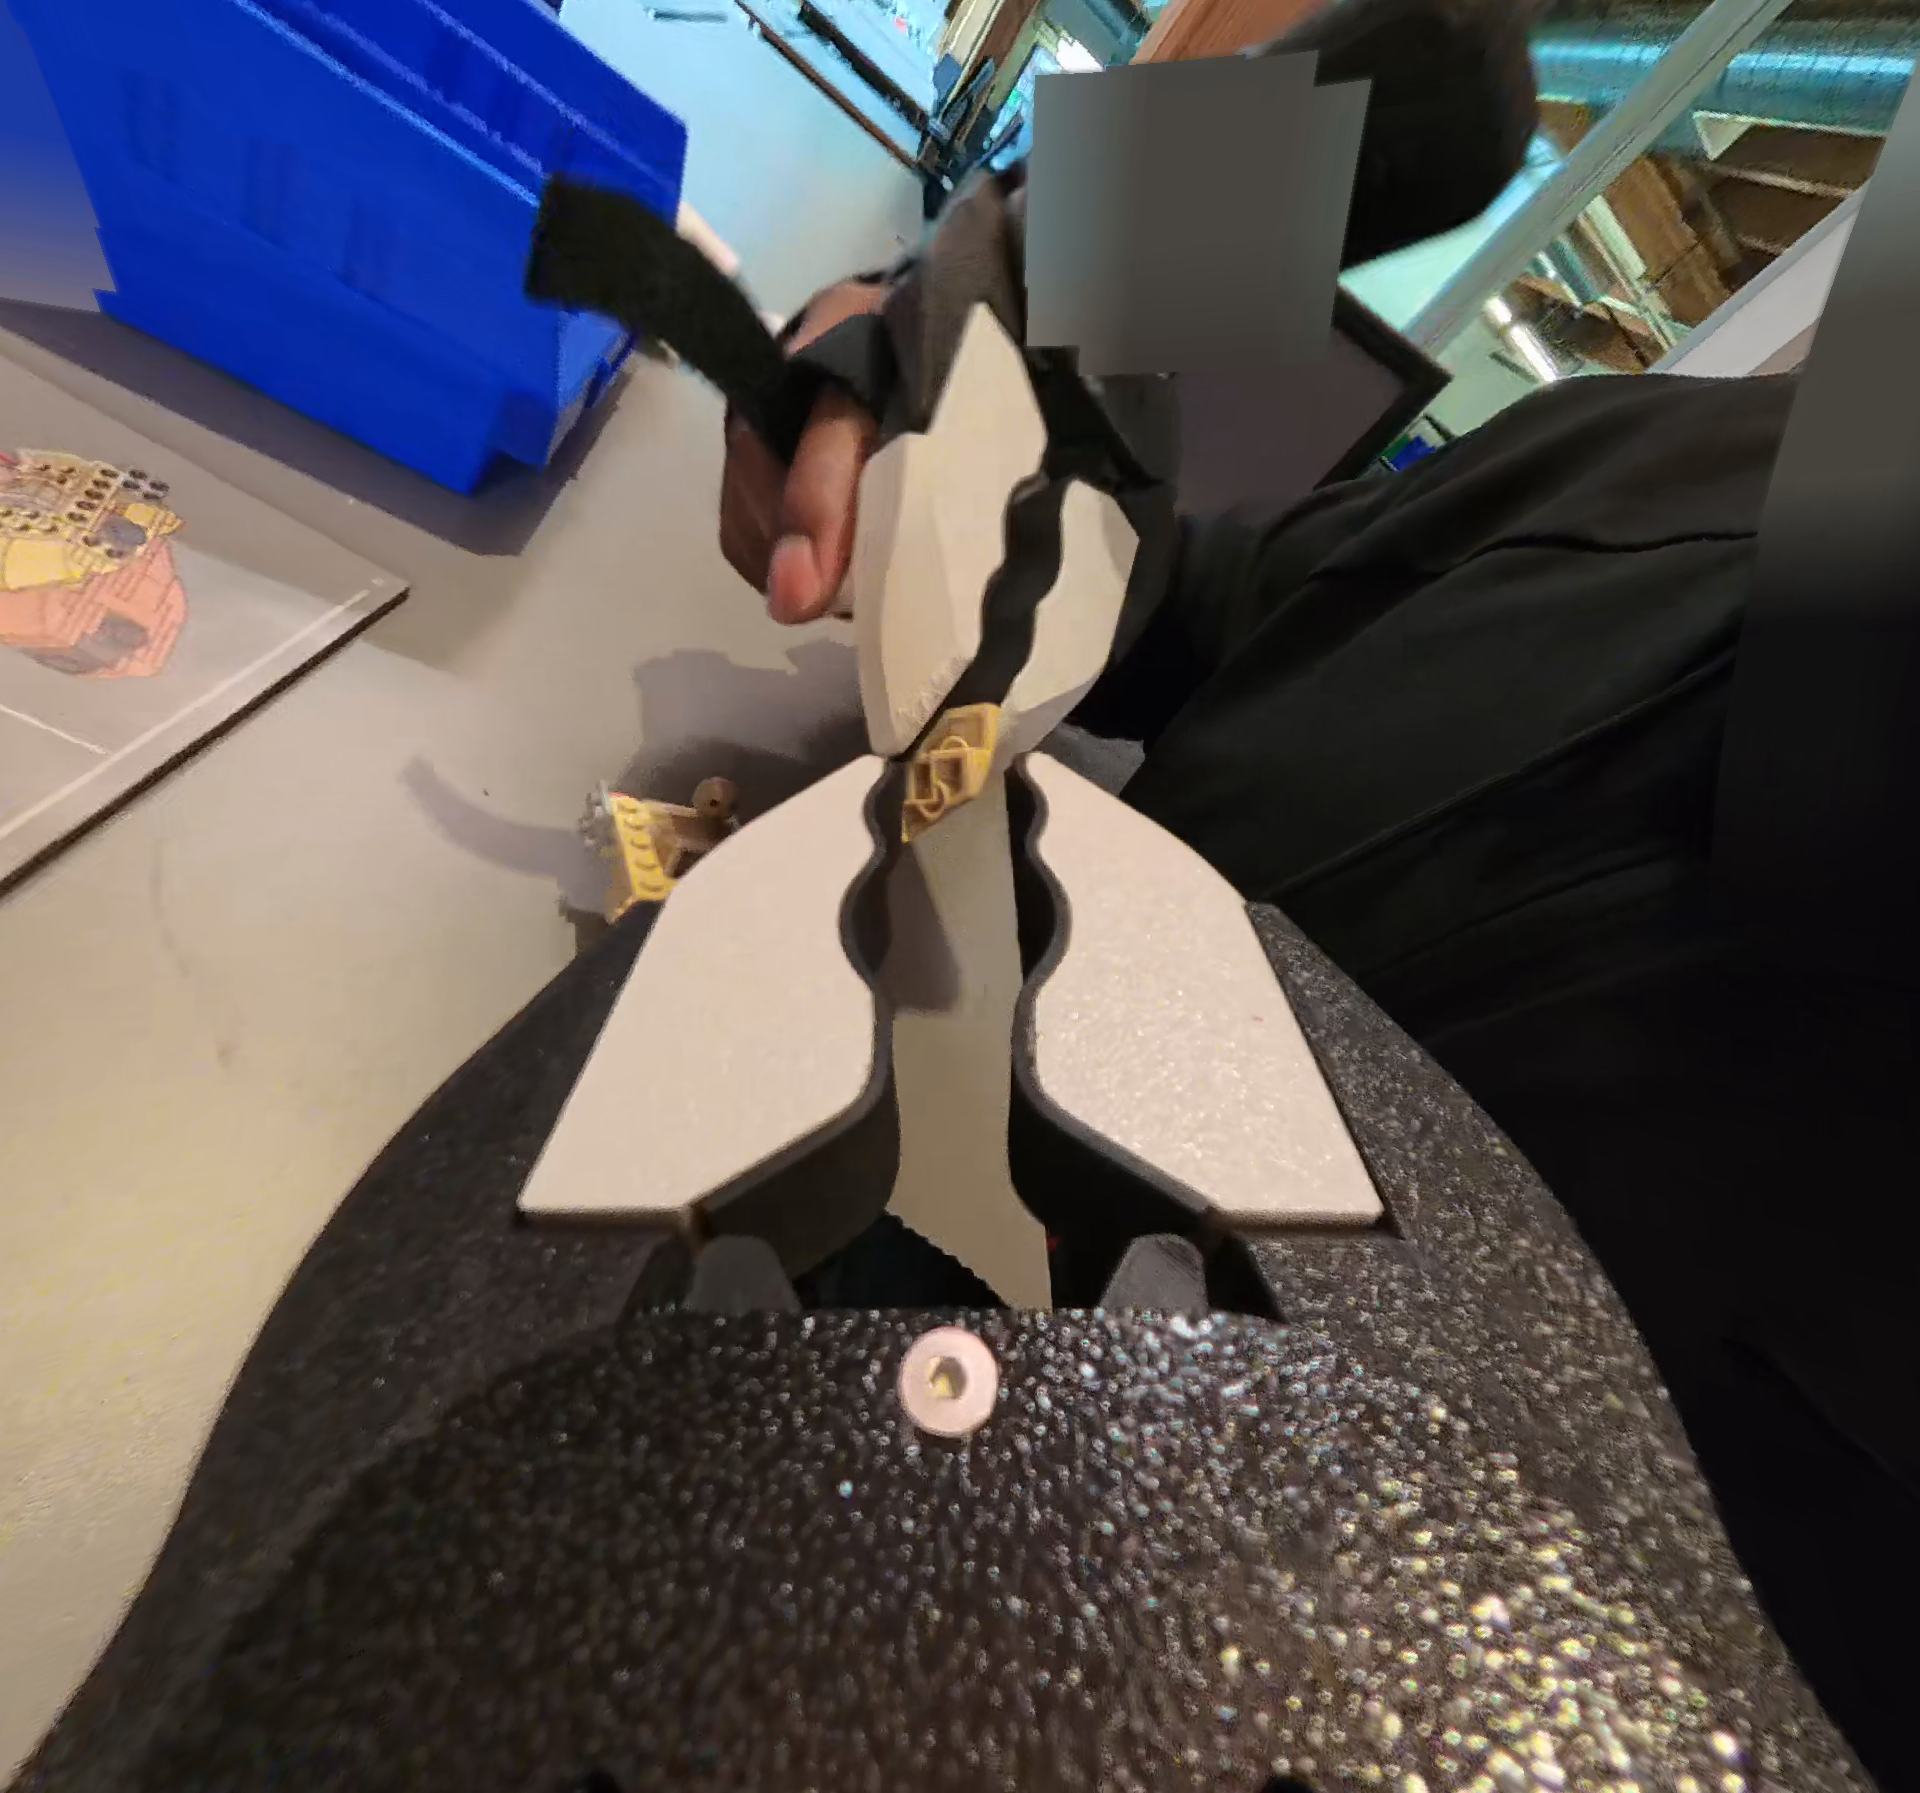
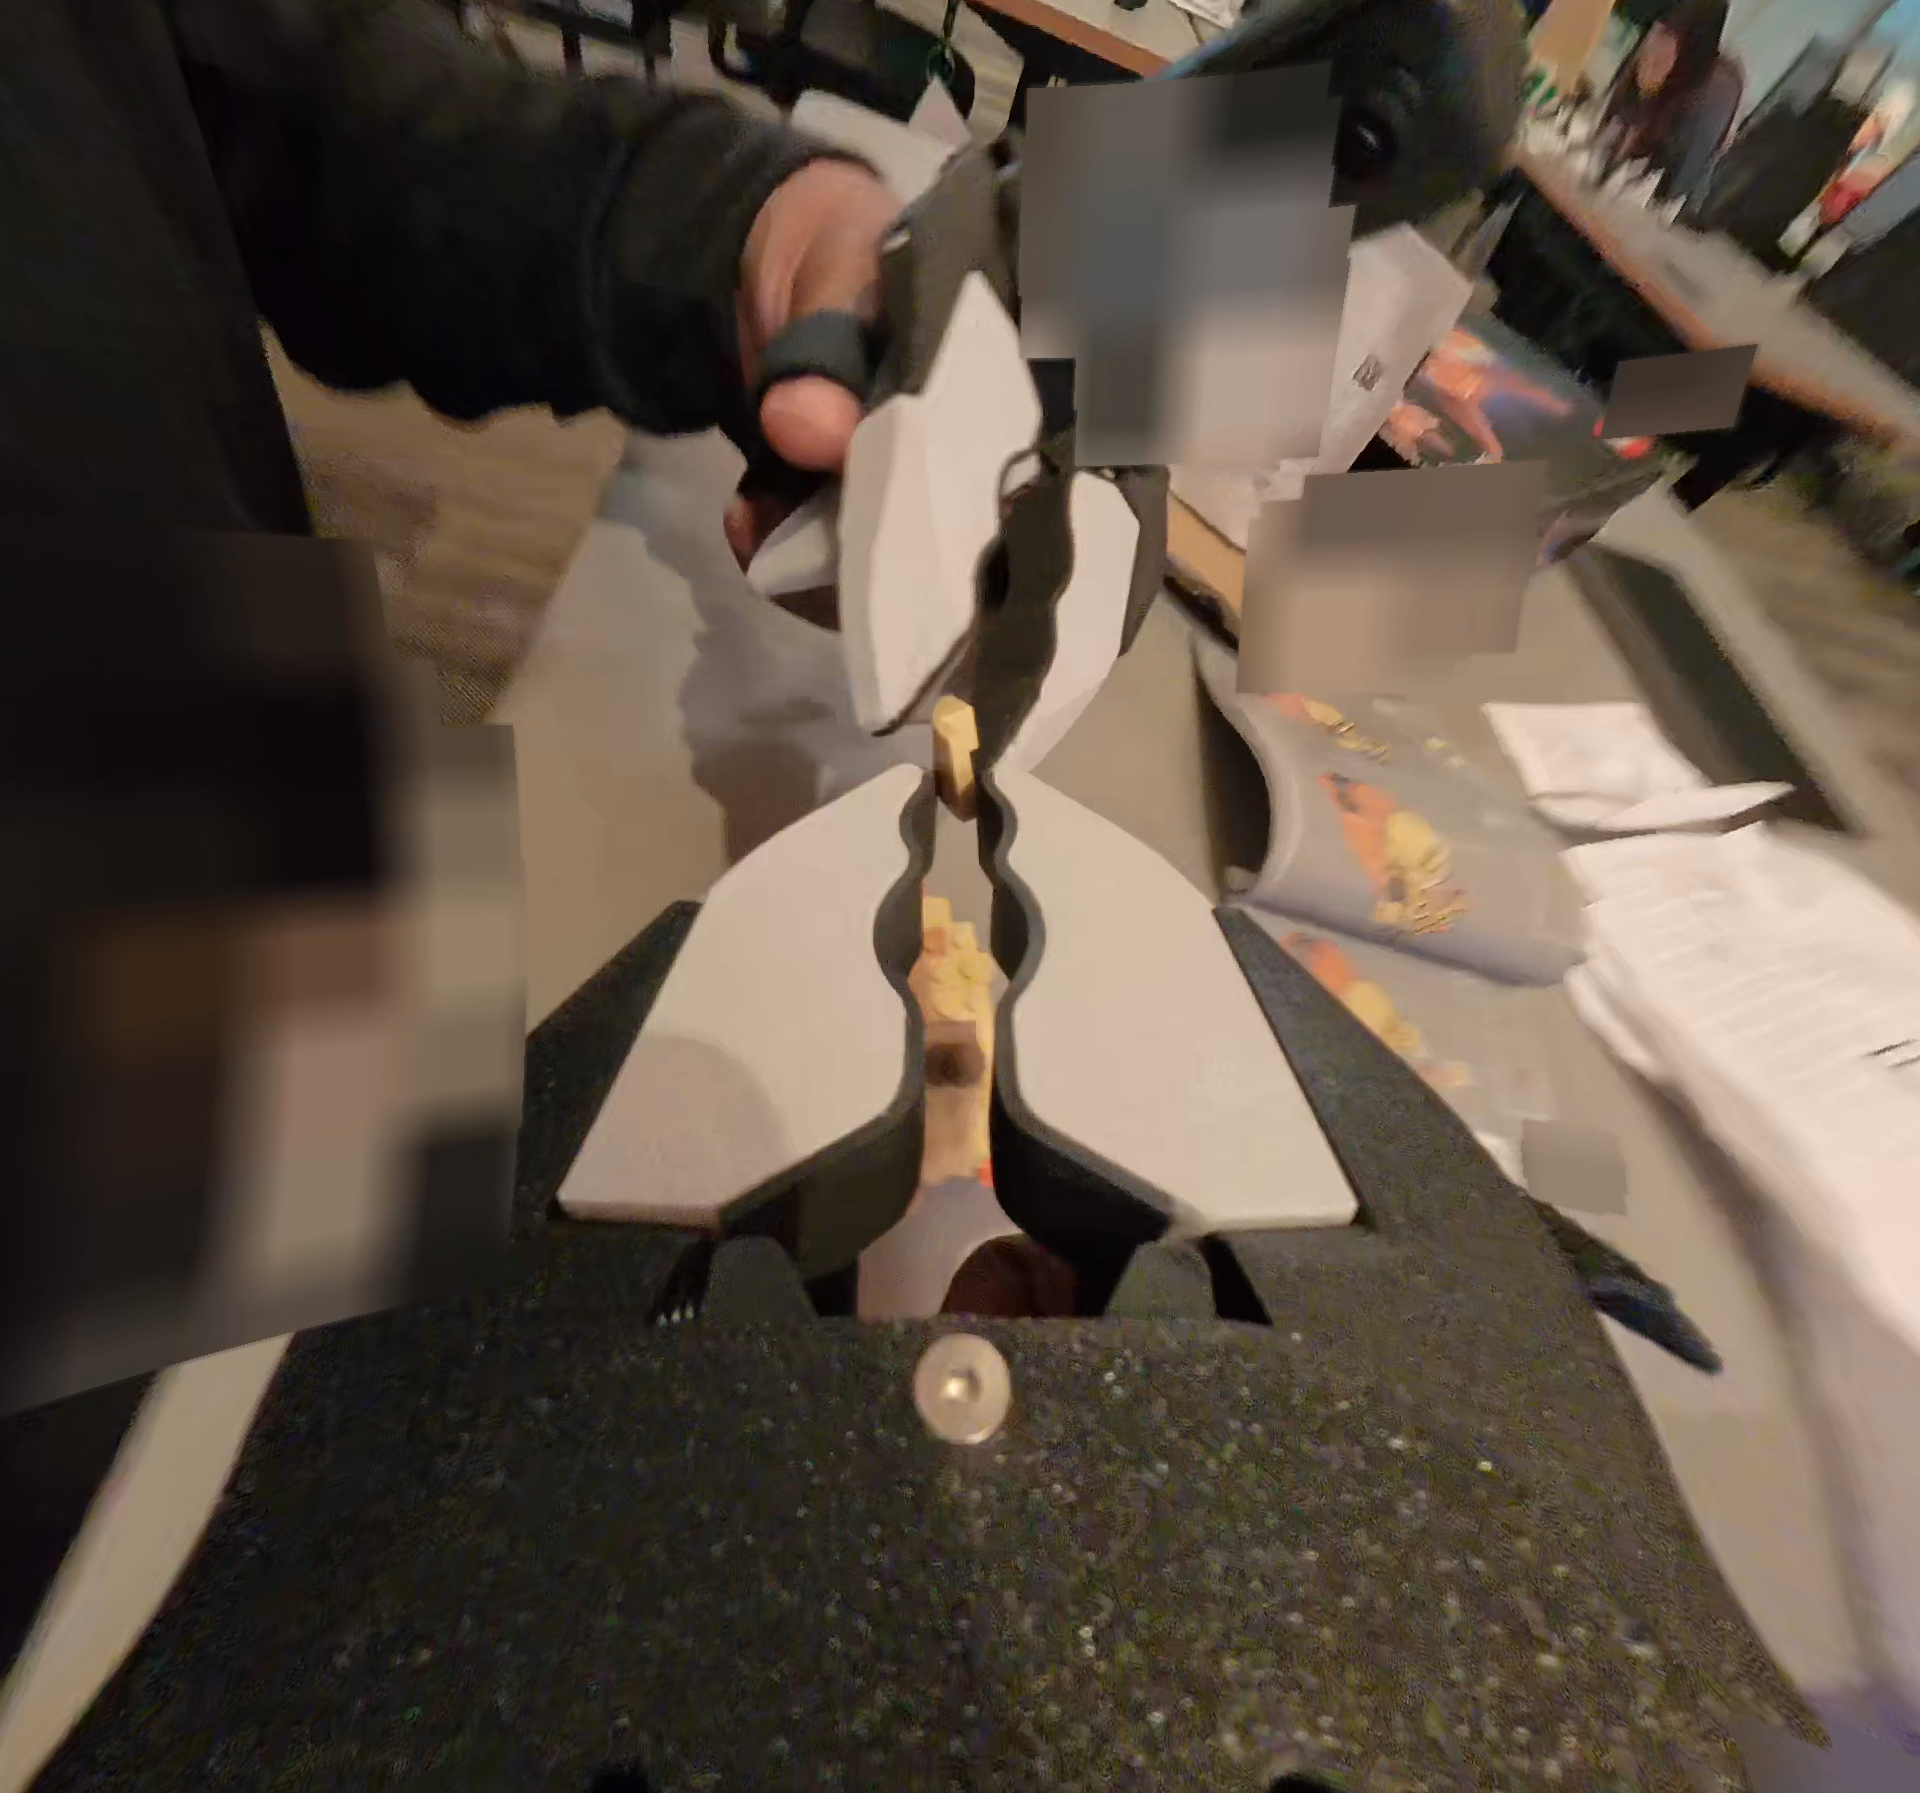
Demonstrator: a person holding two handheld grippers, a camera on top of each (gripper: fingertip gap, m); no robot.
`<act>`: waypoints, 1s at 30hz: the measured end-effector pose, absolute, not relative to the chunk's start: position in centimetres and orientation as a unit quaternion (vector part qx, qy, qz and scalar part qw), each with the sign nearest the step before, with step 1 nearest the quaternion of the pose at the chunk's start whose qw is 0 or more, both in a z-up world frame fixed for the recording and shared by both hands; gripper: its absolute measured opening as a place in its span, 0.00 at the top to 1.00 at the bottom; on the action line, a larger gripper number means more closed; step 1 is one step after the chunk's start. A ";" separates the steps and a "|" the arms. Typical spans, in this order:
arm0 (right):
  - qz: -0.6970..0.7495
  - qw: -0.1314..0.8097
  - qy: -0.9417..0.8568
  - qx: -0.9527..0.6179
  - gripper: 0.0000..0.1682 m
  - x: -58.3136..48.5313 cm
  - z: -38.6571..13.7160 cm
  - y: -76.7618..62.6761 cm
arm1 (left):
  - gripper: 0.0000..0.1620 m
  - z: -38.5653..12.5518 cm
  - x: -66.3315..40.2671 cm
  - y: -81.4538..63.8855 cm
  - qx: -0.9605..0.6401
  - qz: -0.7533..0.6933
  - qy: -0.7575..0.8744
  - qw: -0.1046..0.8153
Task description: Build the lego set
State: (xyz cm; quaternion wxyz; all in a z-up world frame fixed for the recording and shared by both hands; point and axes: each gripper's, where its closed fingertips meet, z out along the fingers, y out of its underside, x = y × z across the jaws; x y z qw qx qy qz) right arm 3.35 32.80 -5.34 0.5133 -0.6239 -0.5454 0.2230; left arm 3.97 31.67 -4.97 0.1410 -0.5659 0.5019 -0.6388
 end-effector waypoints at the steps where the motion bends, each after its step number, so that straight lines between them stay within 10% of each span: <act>1: 0.258 0.504 -0.519 -0.640 0.96 3.2 -5.1 32.7 | 0.87 -4.7 3.8 31.5 -0.556 -0.644 0.503 0.152; 13: 0.538 0.369 -0.249 -0.716 0.97 3.2 -3.9 32.7 | 0.86 -4.5 2.5 33.6 -0.519 -0.498 0.558 0.414; 30: 0.508 0.371 -0.251 -0.736 0.97 2.8 -5.2 33.2 | 0.98 -5.8 3.1 32.8 -0.564 -0.550 0.502 0.356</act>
